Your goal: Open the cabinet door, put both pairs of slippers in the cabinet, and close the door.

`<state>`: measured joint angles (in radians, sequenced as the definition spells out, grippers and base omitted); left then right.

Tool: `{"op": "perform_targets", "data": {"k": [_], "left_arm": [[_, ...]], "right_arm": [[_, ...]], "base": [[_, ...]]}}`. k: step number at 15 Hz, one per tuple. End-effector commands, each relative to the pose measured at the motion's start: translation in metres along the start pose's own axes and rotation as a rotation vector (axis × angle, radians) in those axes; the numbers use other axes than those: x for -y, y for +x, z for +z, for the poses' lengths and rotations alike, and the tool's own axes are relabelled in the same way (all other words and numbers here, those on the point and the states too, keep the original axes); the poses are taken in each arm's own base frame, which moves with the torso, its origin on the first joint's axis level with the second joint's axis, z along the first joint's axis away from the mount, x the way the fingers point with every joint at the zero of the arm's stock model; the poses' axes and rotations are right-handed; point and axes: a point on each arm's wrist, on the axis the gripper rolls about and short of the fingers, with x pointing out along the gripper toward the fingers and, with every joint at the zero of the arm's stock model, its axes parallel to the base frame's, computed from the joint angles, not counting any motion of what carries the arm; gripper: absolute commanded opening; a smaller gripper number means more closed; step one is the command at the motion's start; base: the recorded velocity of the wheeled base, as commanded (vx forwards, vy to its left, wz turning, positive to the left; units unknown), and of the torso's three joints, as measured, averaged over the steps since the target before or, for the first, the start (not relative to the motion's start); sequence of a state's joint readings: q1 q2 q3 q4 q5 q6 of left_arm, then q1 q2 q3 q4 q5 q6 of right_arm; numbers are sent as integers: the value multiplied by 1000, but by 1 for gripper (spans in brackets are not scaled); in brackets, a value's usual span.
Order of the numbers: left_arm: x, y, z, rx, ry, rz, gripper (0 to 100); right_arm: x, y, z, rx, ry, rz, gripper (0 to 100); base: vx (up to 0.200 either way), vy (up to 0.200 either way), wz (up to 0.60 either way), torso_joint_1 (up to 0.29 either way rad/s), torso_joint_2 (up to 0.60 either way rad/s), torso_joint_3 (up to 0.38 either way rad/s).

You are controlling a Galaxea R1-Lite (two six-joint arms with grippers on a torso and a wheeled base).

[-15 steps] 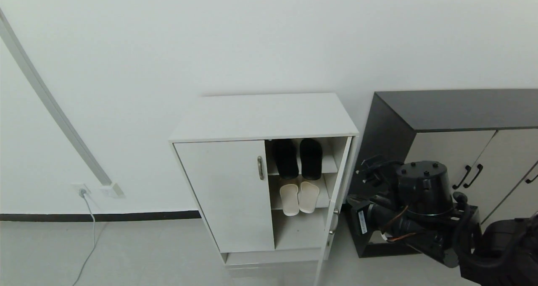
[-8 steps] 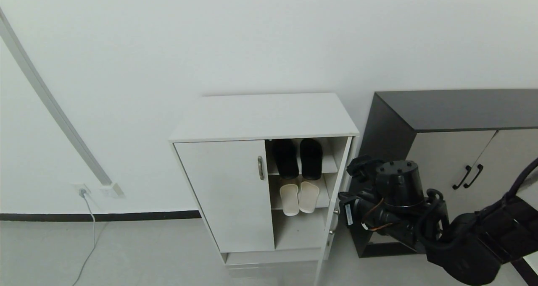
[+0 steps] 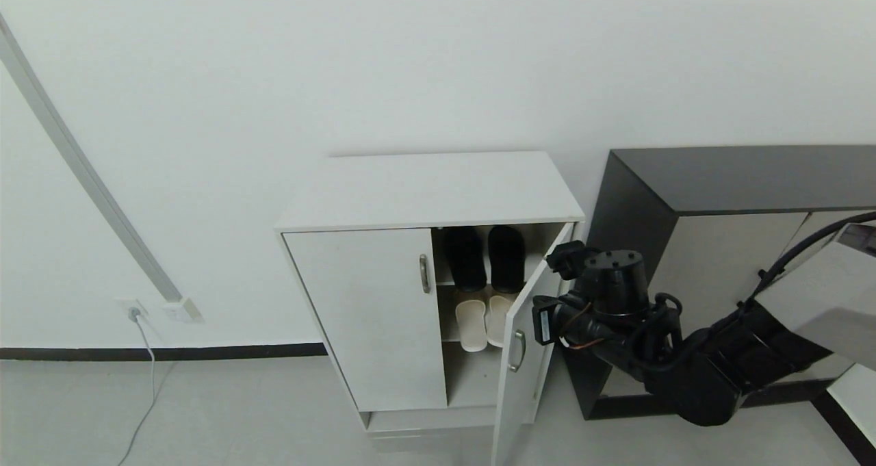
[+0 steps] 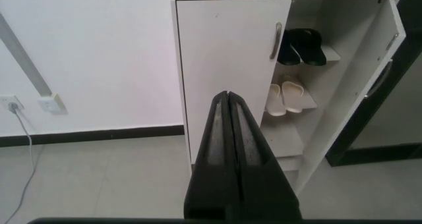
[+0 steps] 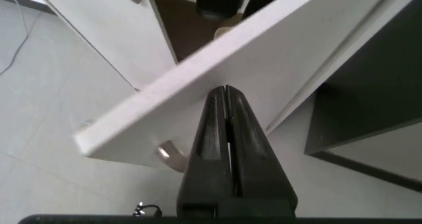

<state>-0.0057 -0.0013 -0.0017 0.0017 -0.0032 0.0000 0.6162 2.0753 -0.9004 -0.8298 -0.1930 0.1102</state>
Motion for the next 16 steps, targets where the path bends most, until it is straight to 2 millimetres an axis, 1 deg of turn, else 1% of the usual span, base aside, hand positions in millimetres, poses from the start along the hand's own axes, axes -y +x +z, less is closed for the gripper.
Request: {"op": "perform_targets", "data": {"k": [1,4,5,9,12,15,16], "left_arm": [[0,0,0,-1,0,0,0],[0,0,0,-1,0,0,0],[0,0,0,-1,0,0,0],[0,0,0,-1,0,0,0],[0,0,0,-1,0,0,0],[0,0,0,-1,0,0,0],[0,0,0,-1,0,0,0]], "right_arm": [[3,18,-5,-5,4,-15,0],[7,34,-3,13,13,-30,0],[8,44,-2,27,19,-33,0],[5,69,5,77,28,-33,0],[4,82,7,100,32,-33,0],[5,89,9,107,35,-38,0],[7,95,10,111,37,-42,0]], "base": [[0,0,0,0,0,0],[0,0,0,0,0,0],[0,0,0,0,0,0],[0,0,0,0,0,0],[0,0,0,0,0,0],[0,0,0,0,0,0],[0,0,0,0,0,0]]}}
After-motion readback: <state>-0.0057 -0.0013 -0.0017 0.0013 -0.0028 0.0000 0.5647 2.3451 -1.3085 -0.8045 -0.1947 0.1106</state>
